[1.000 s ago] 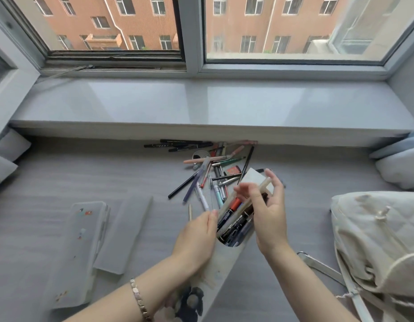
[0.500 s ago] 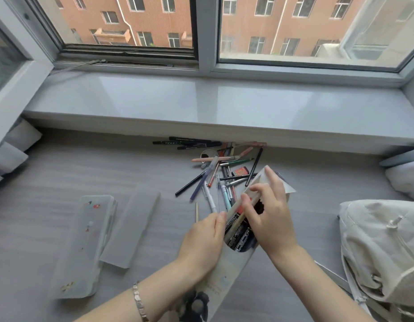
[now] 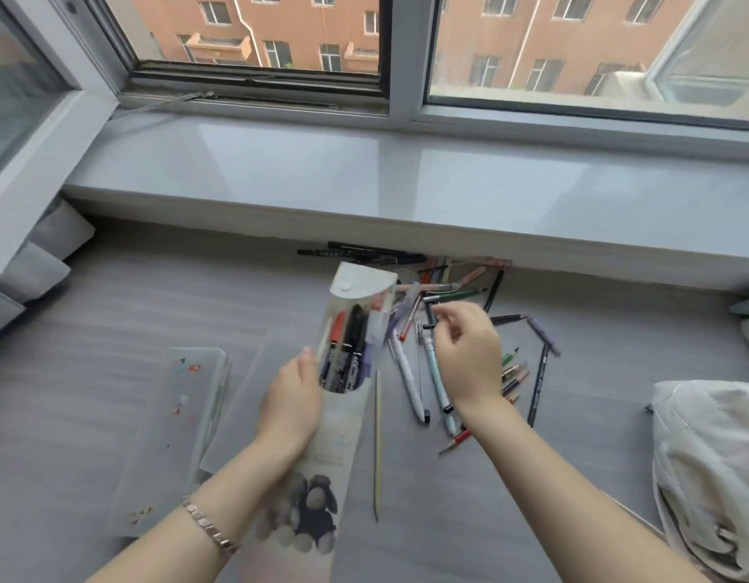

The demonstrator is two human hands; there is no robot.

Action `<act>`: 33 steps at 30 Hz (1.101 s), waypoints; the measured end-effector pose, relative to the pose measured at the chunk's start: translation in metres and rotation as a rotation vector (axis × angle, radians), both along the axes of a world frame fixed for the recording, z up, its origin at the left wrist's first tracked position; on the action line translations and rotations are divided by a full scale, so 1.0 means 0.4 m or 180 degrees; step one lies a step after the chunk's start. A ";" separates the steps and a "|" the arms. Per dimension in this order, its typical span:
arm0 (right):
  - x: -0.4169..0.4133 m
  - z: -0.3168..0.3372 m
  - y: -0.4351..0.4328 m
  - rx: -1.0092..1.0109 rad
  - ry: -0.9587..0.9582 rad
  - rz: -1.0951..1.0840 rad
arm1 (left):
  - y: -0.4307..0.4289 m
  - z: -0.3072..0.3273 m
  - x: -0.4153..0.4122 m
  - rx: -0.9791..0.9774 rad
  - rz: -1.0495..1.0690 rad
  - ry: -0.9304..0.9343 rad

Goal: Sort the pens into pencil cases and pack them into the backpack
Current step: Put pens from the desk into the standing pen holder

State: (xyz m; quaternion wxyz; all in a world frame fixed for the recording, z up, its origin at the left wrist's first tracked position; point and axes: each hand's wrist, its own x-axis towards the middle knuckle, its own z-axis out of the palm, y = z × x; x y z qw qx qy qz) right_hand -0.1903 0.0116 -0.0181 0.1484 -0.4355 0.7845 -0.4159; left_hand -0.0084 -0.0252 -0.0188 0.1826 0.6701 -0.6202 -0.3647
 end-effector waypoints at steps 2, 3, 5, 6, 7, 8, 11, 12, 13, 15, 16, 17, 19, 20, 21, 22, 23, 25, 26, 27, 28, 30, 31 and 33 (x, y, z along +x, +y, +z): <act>0.025 -0.047 -0.025 0.0971 0.0184 0.0405 | -0.026 -0.001 0.032 -0.0082 0.0138 0.0090; 0.044 -0.069 -0.036 0.1441 0.0358 0.0613 | -0.034 0.000 0.046 -0.0090 0.0177 0.0106; 0.080 -0.094 -0.049 0.2061 0.0693 0.0837 | -0.041 0.004 0.061 -0.0099 0.0220 0.0094; 0.093 -0.099 -0.054 0.2169 0.0814 0.0852 | -0.044 0.003 0.067 -0.0106 0.0233 0.0098; 0.101 -0.102 -0.058 0.2199 0.0848 0.0831 | -0.045 0.003 0.071 -0.0104 0.0237 0.0106; 0.103 -0.105 -0.060 0.2211 0.0783 0.0780 | -0.045 0.002 0.072 -0.0104 0.0241 0.0111; 0.100 -0.103 -0.056 0.2155 0.0146 0.0519 | -0.042 -0.006 0.076 -0.0085 0.0260 0.0114; 0.097 -0.099 -0.053 0.2060 -0.0067 0.0418 | -0.042 -0.007 0.077 -0.0074 0.0255 0.0120; 0.092 -0.092 -0.054 0.1951 -0.0229 0.0318 | -0.044 -0.009 0.078 -0.0066 0.0253 0.0128; 0.078 -0.071 -0.066 0.1711 -0.0500 0.0125 | -0.049 -0.011 0.078 -0.0027 0.0246 0.0133; 0.073 -0.062 -0.081 0.1611 -0.0620 0.0082 | -0.053 -0.013 0.078 -0.0009 0.0240 0.0124; 0.069 -0.054 -0.100 0.1541 -0.0675 0.0103 | -0.056 -0.014 0.077 -0.0001 0.0233 0.0126; 0.071 -0.049 -0.143 0.1546 -0.0550 0.0278 | -0.060 -0.013 0.073 -0.0024 0.0213 0.0143; 0.078 -0.053 -0.163 0.1669 -0.0424 0.0408 | -0.062 -0.011 0.071 -0.0054 0.0202 0.0137; 0.089 -0.060 -0.179 0.1886 -0.0244 0.0576 | -0.062 -0.010 0.070 -0.0068 0.0195 0.0138; 0.100 -0.071 -0.192 0.2121 -0.0039 0.0736 | -0.064 -0.009 0.070 -0.0075 0.0192 0.0144; 0.110 -0.079 -0.200 0.2307 0.0131 0.0826 | -0.065 -0.010 0.072 -0.0077 0.0190 0.0147; 0.123 -0.092 -0.200 0.2435 0.0294 0.0757 | -0.064 -0.009 0.075 -0.0074 0.0189 0.0142; 0.125 -0.098 -0.196 0.2407 0.0288 0.0663 | -0.062 -0.008 0.076 -0.0085 0.0186 0.0139; 0.126 -0.100 -0.190 0.2356 0.0233 0.0576 | -0.060 -0.007 0.078 -0.0093 0.0182 0.0138; 0.124 -0.104 -0.184 0.2275 0.0112 0.0489 | -0.058 -0.005 0.077 -0.0107 0.0165 0.0135; 0.116 -0.102 -0.169 0.2099 -0.0319 0.0342 | -0.051 -0.005 0.076 -0.0112 0.0145 0.0101; 0.108 -0.093 -0.158 0.1992 -0.0529 0.0283 | -0.047 -0.006 0.077 -0.0098 0.0141 0.0073; 0.079 -0.070 -0.136 0.1663 -0.0858 0.0150 | -0.041 -0.012 0.076 -0.0066 0.0118 0.0004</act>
